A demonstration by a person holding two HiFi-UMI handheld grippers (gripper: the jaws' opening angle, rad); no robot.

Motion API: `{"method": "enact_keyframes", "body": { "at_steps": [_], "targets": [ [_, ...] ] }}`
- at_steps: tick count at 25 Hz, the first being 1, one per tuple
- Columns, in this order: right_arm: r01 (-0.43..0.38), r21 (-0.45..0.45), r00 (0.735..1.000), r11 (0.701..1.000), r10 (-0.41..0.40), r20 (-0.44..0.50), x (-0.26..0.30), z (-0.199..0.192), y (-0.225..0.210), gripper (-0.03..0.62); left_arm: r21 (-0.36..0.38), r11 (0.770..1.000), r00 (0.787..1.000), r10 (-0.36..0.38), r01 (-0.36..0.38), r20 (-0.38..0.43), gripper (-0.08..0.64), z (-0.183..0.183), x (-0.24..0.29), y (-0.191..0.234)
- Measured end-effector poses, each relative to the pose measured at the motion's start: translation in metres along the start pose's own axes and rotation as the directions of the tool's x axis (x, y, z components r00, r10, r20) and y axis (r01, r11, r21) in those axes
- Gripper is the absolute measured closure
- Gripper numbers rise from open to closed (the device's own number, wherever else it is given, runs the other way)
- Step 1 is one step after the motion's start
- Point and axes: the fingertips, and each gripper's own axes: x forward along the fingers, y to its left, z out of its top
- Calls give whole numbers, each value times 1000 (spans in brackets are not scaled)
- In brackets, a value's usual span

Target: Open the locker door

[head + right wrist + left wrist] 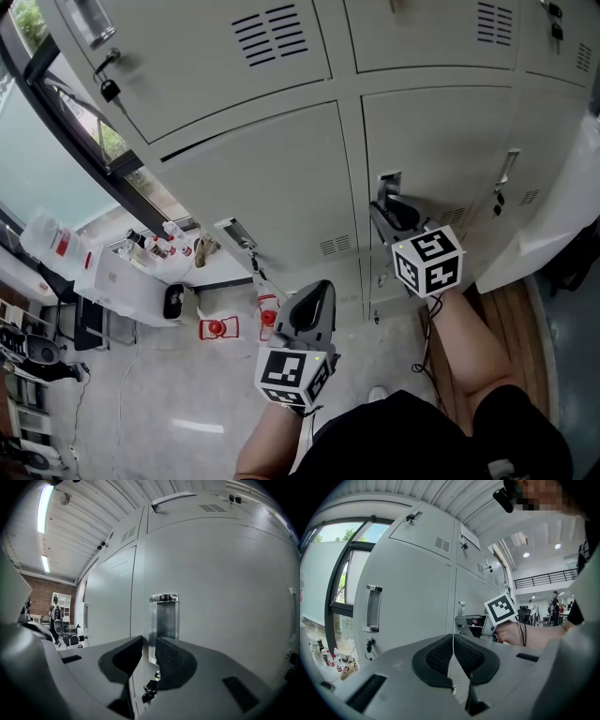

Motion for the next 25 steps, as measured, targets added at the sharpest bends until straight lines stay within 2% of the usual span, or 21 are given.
{"method": "enact_keyframes", "body": {
  "at_steps": [8, 25],
  "targets": [
    [-1, -13, 1000, 1000, 1, -7, -21, -3, 10, 444, 3, 1000, 1000, -15, 15, 7, 540, 1, -12, -11],
    [90, -4, 996, 996, -90, -25, -82, -11, 21, 430, -2, 995, 995, -100, 100, -1, 540, -3, -44, -39]
  ]
}}
